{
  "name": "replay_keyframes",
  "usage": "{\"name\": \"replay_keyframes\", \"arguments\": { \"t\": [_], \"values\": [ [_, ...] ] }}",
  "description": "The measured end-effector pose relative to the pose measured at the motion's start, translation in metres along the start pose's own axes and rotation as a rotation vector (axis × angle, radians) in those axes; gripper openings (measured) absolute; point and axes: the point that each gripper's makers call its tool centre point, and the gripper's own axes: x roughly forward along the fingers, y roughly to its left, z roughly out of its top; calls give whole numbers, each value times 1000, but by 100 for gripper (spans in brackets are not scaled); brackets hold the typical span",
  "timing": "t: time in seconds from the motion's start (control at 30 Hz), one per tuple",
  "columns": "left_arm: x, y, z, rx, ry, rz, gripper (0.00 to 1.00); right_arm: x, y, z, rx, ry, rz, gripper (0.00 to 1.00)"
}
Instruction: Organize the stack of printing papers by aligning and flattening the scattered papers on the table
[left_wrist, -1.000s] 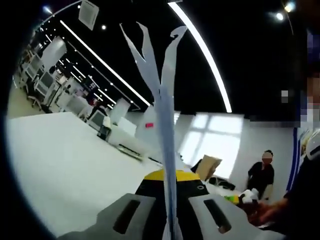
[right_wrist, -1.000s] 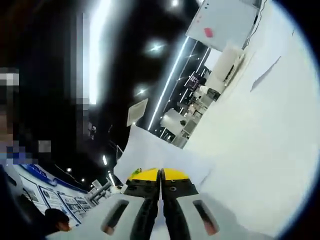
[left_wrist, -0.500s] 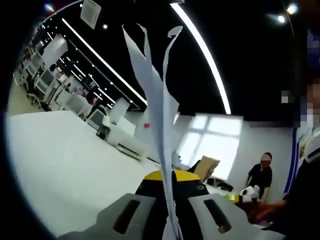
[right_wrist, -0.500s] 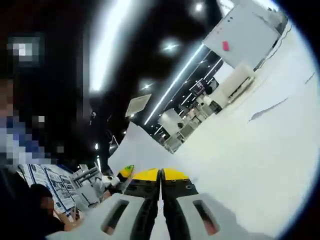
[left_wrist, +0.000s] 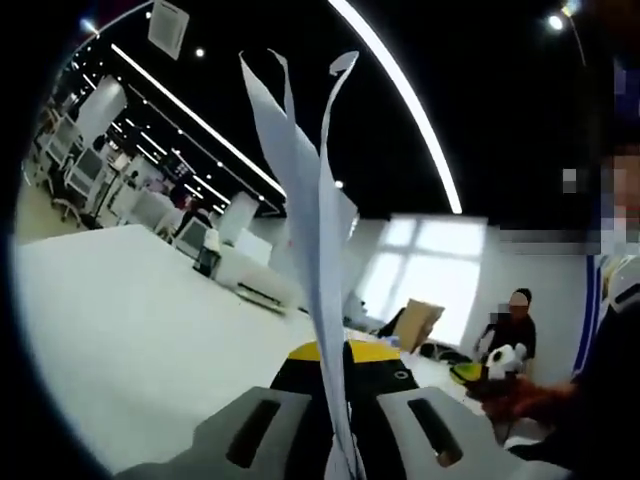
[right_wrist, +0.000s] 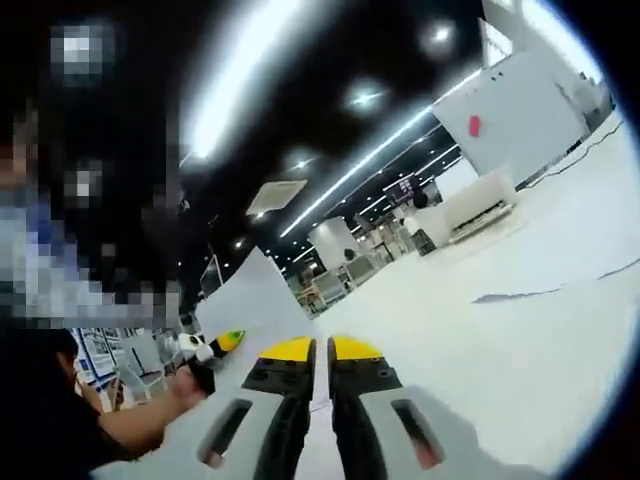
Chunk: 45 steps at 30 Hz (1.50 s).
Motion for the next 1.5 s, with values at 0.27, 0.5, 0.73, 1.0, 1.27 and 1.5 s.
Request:
{"name": "replay_keyframes", "arguments": {
  "t": [0.27,0.5,0.73,1.0,1.27,1.5],
  "values": [
    [-1,6,-1,8,10,1,6,-9,5,0,-97,90,53,4],
    [-1,8,-2,8,14,4,6,-21,-4,6,-183,157,49,7],
    [-1,9,-2,12,18,6,6,-31,-22,15,-210,185,13,10],
    [1,10,-6,17,36,19,6,-45,-51,37,-254,194,-36,11],
    [1,10,-6,17,37,22,6,-58,-70,57,-318,218,-79,14],
    [1,9,-7,21,40,23,6,-66,-79,70,-357,230,-128,18]
  ]
}}
